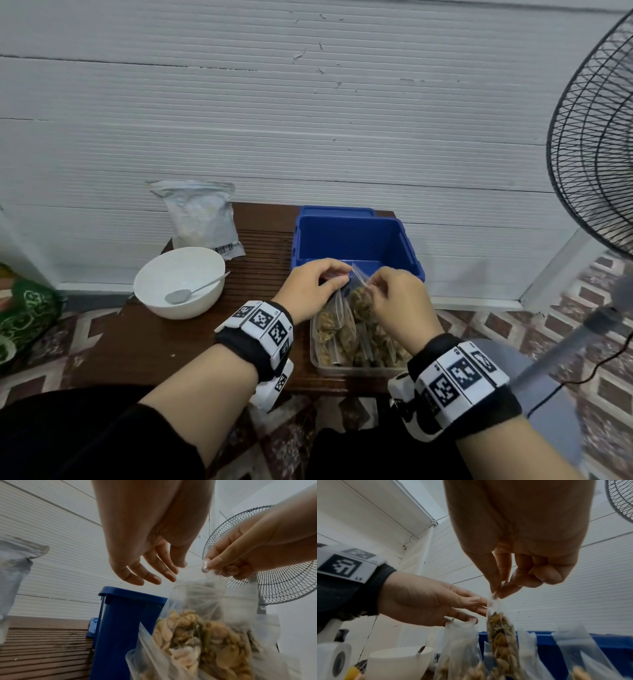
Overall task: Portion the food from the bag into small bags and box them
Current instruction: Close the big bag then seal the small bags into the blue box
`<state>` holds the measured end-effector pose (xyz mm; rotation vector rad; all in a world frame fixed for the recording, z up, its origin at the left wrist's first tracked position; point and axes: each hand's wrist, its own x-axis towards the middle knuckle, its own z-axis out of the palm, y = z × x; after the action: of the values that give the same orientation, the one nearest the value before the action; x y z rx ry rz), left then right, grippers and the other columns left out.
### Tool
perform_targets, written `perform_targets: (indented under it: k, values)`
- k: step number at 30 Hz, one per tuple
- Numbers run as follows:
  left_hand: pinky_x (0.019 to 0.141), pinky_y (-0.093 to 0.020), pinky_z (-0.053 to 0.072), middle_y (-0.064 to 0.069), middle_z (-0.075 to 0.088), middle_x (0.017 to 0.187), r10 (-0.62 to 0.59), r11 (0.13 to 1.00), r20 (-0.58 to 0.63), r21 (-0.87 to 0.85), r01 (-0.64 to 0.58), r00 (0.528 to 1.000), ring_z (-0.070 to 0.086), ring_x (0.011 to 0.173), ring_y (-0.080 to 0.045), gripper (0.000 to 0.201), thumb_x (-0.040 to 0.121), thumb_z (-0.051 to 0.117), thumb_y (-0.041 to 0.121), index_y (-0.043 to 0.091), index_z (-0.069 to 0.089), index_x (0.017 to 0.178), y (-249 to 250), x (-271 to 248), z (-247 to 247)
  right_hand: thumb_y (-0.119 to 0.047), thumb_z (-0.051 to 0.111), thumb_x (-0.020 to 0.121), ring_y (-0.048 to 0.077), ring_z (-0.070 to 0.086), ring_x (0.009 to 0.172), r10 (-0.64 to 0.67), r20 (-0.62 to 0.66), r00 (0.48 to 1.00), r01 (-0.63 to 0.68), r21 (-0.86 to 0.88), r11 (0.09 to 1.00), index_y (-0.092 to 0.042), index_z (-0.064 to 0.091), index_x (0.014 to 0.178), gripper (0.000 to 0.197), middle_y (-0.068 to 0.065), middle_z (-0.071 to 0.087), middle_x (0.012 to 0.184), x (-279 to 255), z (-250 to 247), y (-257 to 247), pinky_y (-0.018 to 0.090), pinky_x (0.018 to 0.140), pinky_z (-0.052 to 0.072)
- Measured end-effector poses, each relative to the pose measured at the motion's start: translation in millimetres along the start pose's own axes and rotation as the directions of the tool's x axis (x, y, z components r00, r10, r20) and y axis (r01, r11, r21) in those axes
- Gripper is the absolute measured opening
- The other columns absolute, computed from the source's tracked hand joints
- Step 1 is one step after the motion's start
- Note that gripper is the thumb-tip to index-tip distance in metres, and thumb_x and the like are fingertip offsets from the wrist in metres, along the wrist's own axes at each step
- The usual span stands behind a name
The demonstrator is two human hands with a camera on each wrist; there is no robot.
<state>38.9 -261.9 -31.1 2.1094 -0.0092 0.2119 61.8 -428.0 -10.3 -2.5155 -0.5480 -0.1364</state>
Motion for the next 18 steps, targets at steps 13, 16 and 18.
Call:
perform_targets:
  k: [13, 16, 18]
  values:
    - [0.080, -0.010, 0.041, -0.002, 0.064, 0.097, 0.069, 0.975, -0.067, -0.207, -0.082, 0.995, 0.058, 0.094, -0.007, 0.006, 0.095, 0.057, 0.015, 0.010, 0.057, 0.092, 21, 15, -9, -0.018, 0.057, 0.094, 0.009, 0.052, 0.079, 0.073, -0.103, 0.992, -0.047, 0.235, 0.971, -0.019, 0.057, 0.084, 0.009, -0.007, 0.057, 0.081, 23, -28, -3, 0.015, 0.064, 0.035]
    - [0.085, -0.019, 0.044, -0.007, 0.066, 0.100, 0.053, 0.972, -0.068, -0.227, -0.067, 0.996, 0.061, 0.098, -0.015, 0.007, 0.096, 0.055, 0.017, 0.012, 0.056, 0.092, 21, 21, -10, -0.016, 0.056, 0.094, 0.003, 0.047, 0.070, 0.042, -0.107, 0.993, -0.016, 0.233, 0.972, -0.018, 0.055, 0.081, 0.014, -0.010, 0.054, 0.076, 30, -28, -3, 0.012, 0.057, 0.033]
    - [0.088, -0.027, 0.046, -0.004, 0.066, 0.099, 0.031, 0.972, -0.065, -0.229, -0.046, 0.997, 0.061, 0.098, -0.016, 0.006, 0.096, 0.055, 0.020, 0.015, 0.057, 0.093, 22, 26, -10, -0.013, 0.054, 0.094, 0.009, 0.048, 0.075, 0.013, -0.119, 0.993, 0.014, 0.223, 0.975, -0.017, 0.055, 0.081, 0.014, -0.004, 0.056, 0.081, 36, -28, -3, 0.015, 0.058, 0.029]
